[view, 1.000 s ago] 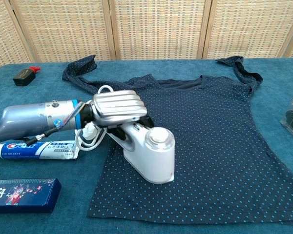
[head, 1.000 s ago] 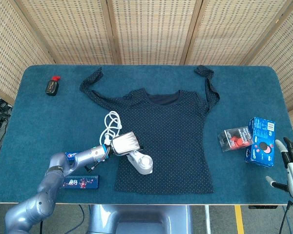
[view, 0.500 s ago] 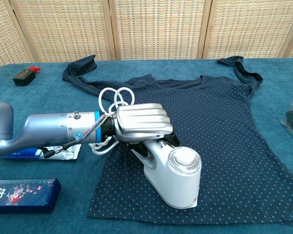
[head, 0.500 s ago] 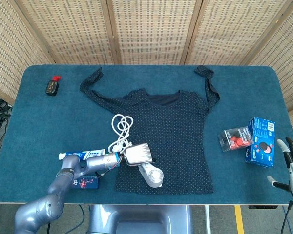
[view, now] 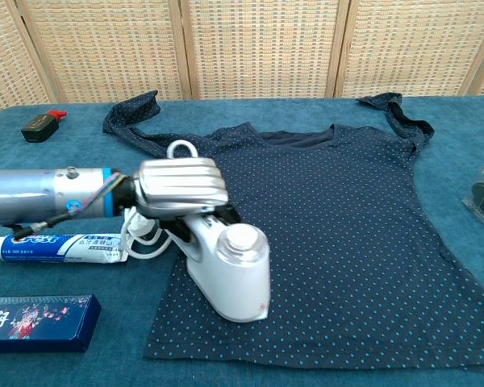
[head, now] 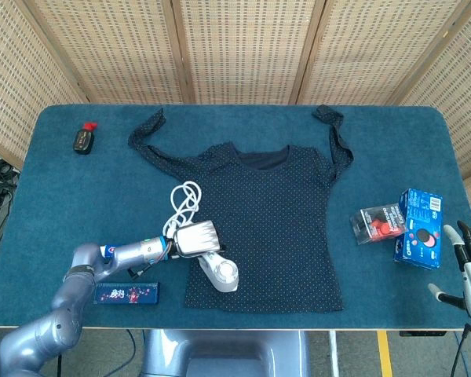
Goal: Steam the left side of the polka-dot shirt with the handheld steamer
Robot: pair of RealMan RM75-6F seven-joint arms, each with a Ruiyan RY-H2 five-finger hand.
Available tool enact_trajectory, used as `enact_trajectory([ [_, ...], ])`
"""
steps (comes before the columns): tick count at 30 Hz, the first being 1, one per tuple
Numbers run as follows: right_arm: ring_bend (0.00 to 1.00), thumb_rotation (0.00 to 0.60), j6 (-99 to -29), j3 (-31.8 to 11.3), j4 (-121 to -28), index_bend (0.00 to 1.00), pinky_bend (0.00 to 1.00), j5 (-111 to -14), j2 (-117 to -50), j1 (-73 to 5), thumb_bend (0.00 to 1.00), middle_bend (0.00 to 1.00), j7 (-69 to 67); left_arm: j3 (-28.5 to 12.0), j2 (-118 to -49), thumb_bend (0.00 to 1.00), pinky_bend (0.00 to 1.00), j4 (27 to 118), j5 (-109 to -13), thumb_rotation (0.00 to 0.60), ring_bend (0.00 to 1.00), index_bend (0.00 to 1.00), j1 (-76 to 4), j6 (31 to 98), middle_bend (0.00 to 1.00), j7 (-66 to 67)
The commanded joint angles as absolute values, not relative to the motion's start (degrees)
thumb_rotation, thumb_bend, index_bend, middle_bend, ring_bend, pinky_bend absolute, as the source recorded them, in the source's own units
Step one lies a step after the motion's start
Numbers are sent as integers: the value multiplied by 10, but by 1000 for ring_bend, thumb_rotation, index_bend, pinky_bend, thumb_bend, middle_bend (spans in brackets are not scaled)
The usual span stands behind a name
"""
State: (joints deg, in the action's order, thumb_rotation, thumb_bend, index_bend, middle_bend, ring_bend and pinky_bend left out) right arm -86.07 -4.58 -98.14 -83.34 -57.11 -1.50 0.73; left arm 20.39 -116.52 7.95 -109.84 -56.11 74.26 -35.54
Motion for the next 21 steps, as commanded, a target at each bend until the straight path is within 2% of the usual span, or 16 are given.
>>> enact_trajectory([
  [1,0,600,-860,-45,-983,115,0,-835,-573,-16,0,0,11,206,-1150,658,857,78,-1099,600,766,1000,-553,745,854,-350],
  [13,0,600,-860,-44,-986,116,0,-836,-575,-16,0,0,18,209,-1133,658,857,89,-1101,600,766,1000,-540,757,854,-348],
  [21,0,600,-864,-45,-985,116,0,-836,-572,-14,0,0,12,207,-1143,658,857,102,-1103,600,766,1000,-538,798,854,-361],
])
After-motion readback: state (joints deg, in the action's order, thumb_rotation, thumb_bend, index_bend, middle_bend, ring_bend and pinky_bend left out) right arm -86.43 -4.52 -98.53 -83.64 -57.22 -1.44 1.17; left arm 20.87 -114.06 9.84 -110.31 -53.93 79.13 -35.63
